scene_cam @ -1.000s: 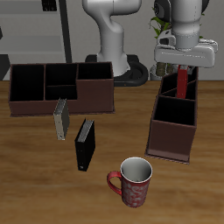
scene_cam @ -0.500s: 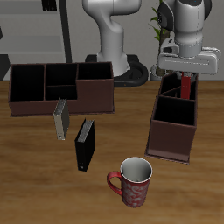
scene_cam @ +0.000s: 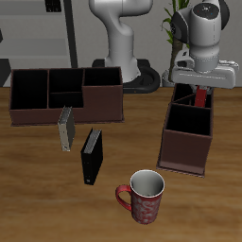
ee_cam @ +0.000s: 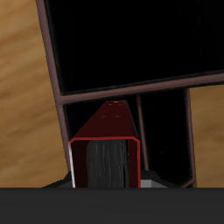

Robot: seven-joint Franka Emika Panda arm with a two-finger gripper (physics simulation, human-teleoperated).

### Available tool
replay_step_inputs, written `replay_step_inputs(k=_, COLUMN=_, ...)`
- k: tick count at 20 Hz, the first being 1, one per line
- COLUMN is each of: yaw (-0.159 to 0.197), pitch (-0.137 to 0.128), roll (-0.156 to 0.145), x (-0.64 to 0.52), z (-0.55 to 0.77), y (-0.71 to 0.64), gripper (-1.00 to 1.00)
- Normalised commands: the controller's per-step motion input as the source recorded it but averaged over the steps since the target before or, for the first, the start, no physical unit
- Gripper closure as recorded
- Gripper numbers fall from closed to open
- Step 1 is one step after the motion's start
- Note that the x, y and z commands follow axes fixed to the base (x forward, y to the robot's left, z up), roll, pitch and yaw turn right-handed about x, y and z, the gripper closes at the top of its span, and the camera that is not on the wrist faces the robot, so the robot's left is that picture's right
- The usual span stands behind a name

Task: Place the red book into the left desk caddy's back compartment

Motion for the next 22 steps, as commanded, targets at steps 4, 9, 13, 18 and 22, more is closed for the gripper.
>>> replay_step_inputs(k=4, yaw=-0.002, pitch=0.03, roll=0.005, x=0.09, z=-0.15, y=0.06, gripper=1.0)
replay_step_inputs(k=9, yaw=0.003, pitch=0.048, roll=0.0, x=0.14, z=-0.2, y=0.02, gripper=1.0)
replay_step_inputs(k=13, yaw=-0.005, pitch=0.071, roll=-0.004, x=0.18, z=-0.29, y=-0.04, gripper=1.0)
replay_step_inputs(k=18, yaw=-0.022, pitch=0.129, roll=0.024, x=0.18, z=-0.35, y=-0.03, gripper=-1.0)
replay_step_inputs(k=22, yaw=-0.04, pitch=0.058, roll=-0.02, x=0.1, z=-0.07, y=-0.15, gripper=-1.0)
